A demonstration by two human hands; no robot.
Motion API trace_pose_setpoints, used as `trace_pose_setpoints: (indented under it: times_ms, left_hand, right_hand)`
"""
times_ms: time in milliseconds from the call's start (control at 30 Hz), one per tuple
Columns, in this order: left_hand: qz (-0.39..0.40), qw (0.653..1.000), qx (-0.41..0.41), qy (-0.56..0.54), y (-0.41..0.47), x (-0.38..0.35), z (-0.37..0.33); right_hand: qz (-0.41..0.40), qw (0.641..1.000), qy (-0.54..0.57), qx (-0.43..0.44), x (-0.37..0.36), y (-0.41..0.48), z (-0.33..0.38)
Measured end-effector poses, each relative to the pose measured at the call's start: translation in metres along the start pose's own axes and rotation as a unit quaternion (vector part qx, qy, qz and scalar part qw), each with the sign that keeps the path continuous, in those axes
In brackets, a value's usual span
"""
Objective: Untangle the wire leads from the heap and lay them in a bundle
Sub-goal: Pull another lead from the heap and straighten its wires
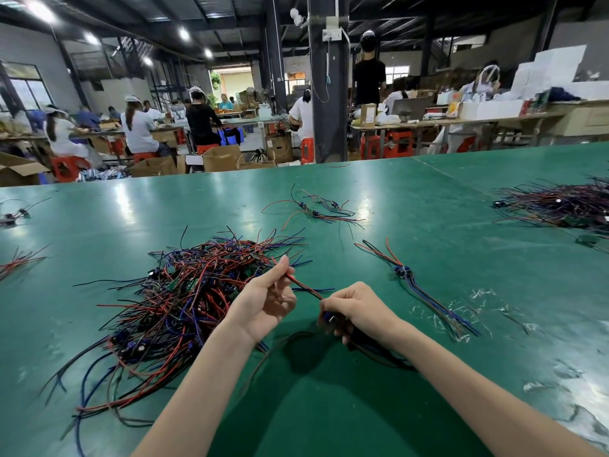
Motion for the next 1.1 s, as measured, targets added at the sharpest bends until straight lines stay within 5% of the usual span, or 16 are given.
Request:
trace_pose_setpoints:
  times_ms: [333,567,867,1100]
  left_hand:
    - [-0.087,0.995,-0.055,-0.008,0.003,0.027,-0.018]
    - [0.024,1.0,-0.012,-0.01,-0.002,-0.003,-0.007]
    - [-0.099,0.992,-0.082,-0.015,-0.003,0.024,-0.028]
    - [-0.026,0.998,-0.06,-0.021,-0.008,0.006,-0.025]
  right_hand:
    - [0.031,1.0,0.003,-0.005,-0.005,-0.004,-0.001]
    - [-0.002,1.0,0.001,-0.003,0.008,-0.001,-0.001]
    - [0.021,1.0,-0.001,-0.016,-0.001,0.0,-0.005]
    - [-0.001,1.0,0.006,-0.002,0.007,0.0,-0.001]
Point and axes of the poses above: each hand's wrist, its own y-axis towards the middle knuckle, its own x-axis out of the back of the hand, z = x × y, the point moved 8 cm from there along y, towards the middle knuckle, and after that the axes turned 4 degrees about -y, right-handed, at the moved point
